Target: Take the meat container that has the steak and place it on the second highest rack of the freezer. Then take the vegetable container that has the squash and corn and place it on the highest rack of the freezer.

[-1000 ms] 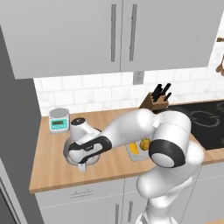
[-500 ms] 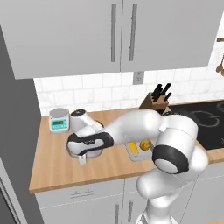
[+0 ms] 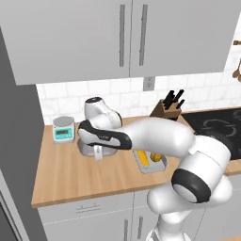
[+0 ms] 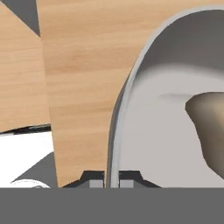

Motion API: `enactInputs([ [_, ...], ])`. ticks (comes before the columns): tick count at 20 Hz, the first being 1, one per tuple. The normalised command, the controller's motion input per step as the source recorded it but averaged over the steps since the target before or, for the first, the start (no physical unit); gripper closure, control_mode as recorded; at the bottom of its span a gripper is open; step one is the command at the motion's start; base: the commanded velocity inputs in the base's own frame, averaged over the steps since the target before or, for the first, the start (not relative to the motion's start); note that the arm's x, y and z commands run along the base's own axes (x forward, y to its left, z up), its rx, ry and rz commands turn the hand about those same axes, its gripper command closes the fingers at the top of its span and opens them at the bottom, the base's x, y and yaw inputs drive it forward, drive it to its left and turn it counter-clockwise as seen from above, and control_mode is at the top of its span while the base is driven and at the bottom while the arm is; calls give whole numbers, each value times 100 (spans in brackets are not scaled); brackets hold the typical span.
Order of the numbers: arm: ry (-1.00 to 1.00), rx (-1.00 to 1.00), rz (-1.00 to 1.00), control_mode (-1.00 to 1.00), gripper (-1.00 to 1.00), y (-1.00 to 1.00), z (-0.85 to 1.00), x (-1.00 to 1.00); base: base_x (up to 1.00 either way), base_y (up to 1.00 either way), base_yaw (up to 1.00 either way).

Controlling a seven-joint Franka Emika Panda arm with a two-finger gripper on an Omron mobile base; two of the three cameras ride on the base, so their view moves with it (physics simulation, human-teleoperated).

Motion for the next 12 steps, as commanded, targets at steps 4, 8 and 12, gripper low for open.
enactInputs([
  [4, -4, 0, 5, -100, 100, -58, 42, -32, 0, 0, 0],
  [8, -3, 0, 5, -100, 100, -55, 57, -44, 0, 0, 0],
  [12, -2, 0, 4, -100, 100, -67, 47, -38, 0, 0, 0],
])
